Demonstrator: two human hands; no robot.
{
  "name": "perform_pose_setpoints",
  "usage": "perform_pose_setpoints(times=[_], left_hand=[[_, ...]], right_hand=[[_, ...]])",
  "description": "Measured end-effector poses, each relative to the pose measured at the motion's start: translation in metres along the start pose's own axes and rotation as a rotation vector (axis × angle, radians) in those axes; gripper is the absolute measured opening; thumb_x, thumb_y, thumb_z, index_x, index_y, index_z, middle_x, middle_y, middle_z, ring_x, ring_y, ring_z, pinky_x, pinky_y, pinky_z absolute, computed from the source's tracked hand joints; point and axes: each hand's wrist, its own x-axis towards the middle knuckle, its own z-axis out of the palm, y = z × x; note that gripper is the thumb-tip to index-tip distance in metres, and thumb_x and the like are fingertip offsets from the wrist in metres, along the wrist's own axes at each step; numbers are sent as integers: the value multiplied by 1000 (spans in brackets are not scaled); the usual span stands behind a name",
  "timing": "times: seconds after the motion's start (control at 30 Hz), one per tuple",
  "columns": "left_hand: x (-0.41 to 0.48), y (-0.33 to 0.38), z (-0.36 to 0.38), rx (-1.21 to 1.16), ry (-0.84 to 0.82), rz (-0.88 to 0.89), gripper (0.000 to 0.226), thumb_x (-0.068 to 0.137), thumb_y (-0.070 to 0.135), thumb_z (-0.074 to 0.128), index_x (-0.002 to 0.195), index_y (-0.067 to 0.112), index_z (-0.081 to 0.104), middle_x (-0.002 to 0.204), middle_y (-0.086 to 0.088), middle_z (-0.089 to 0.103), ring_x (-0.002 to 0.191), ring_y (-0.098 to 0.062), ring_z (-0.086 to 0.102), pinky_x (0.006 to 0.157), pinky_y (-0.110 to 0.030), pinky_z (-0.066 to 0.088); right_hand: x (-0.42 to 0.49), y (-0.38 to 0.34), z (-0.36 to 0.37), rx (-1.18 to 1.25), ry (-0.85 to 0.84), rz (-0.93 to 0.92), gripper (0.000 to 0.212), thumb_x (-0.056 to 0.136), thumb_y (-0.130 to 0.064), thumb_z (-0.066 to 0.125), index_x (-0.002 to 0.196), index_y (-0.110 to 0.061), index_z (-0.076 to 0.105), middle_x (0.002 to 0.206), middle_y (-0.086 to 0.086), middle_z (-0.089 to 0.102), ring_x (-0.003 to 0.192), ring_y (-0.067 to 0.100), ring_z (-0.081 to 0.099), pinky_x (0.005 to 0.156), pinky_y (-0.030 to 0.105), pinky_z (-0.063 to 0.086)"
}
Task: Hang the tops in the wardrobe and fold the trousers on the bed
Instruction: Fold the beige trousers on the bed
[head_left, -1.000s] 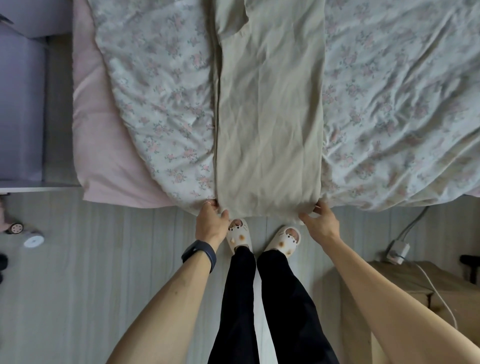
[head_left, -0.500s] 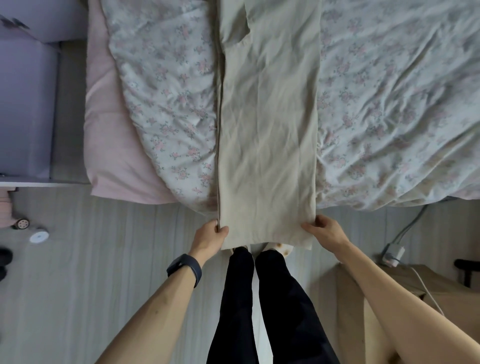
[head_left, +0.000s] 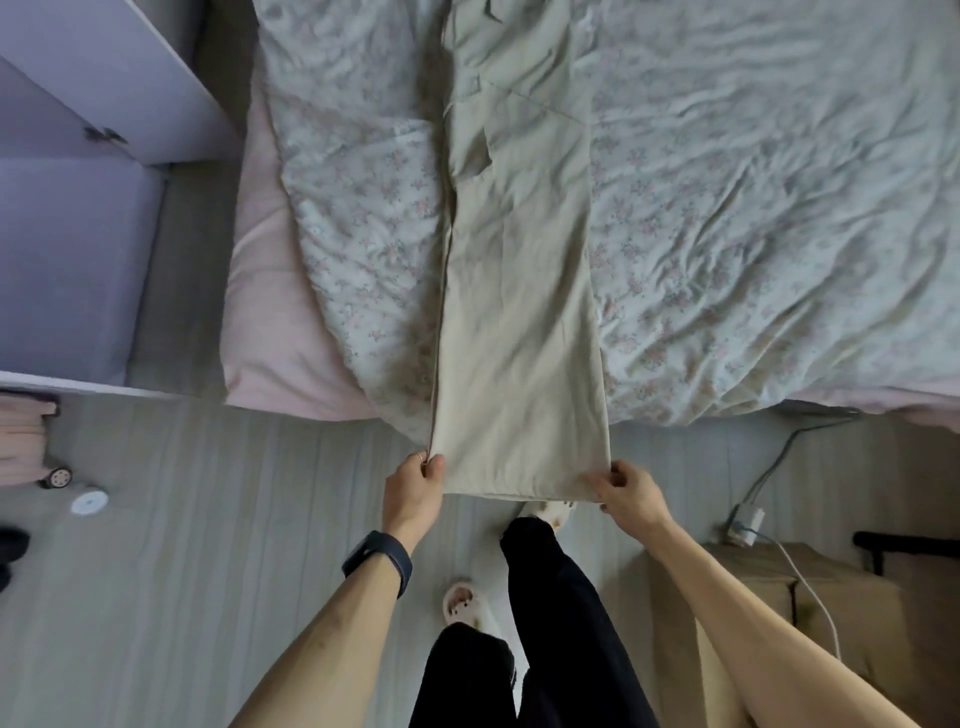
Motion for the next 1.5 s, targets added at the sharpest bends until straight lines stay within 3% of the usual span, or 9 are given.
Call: perform_pose_setpoints(times=[0.17, 0.27, 0.37, 0.5, 0.7, 0.87, 1.03, 1.3, 1.5], left_hand=[[-43, 15, -44, -68, 25, 89, 26, 103, 27, 51, 122, 12, 60, 104, 2, 64, 97, -23, 63, 75, -28, 40], [-65, 22, -67, -119, 22, 150, 29, 100, 27, 56, 127, 24, 47, 92, 11, 59, 79, -9, 58, 63, -26, 43], [-98, 13, -82, -124, 25, 225, 32, 99, 21, 53, 122, 40, 41, 79, 3, 58, 68, -14, 54, 58, -27, 43], [-133, -25, -81, -57, -5, 329, 32, 98, 17, 47, 113, 43, 58, 69, 4, 53, 57, -14, 49, 55, -27, 42], [-168, -66, -85, -84, -78, 277, 31, 98, 13, 53, 90, 36, 72, 105, 10, 67, 103, -23, 65, 87, -35, 54], [-198, -72, -95, -154, -103, 253, 28, 95, 7, 54, 101, 26, 74, 100, -4, 66, 63, -16, 56, 57, -23, 43], [-230, -65, -97, -245, -90, 310, 25, 94, 3, 57, 108, 15, 74, 93, 0, 61, 68, -8, 54, 51, -10, 40], [-288, -113, -56, -299, -91, 245, 20, 94, 4, 60, 97, 13, 77, 82, 0, 67, 65, -12, 53, 51, -11, 41], [-307, -133, -53, -357, -180, 184, 29, 85, 10, 75, 111, 23, 73, 90, 0, 68, 75, -11, 59, 64, -21, 45]], right_hand=[[-65, -27, -24, 77, 184, -95, 33, 93, -42, 68, 82, -12, 72, 74, 8, 73, 77, 32, 71, 61, 36, 51], [-96, -39, -38, 119, 247, -157, 36, 92, -45, 69, 77, -13, 73, 67, 4, 72, 68, 26, 68, 64, 36, 51], [-137, -37, -32, 111, 261, -178, 38, 94, -46, 65, 73, -14, 67, 62, 2, 68, 57, 16, 61, 56, 29, 44], [-175, -8, -11, 193, 295, -153, 42, 95, -43, 64, 69, -11, 58, 59, 3, 60, 49, 12, 52, 53, 28, 40], [-223, 19, 1, 213, 311, -165, 40, 94, -44, 65, 78, -7, 67, 59, 1, 63, 55, 16, 55, 55, 29, 43], [-255, 29, -5, 353, 184, -187, 27, 98, -26, 64, 95, 0, 70, 75, 8, 64, 66, 16, 59, 68, 29, 53], [-270, 47, -17, 347, 280, -214, 41, 92, -35, 68, 82, 4, 71, 62, 5, 60, 58, 16, 52, 67, 35, 47], [-319, 119, -11, 258, 367, -302, 23, 89, -41, 71, 102, -35, 52, 69, 1, 68, 59, 17, 61, 64, 32, 46], [-332, 136, -6, 263, 279, -392, 5, 93, -39, 69, 92, -34, 67, 66, -2, 67, 61, 16, 58, 66, 35, 48]])
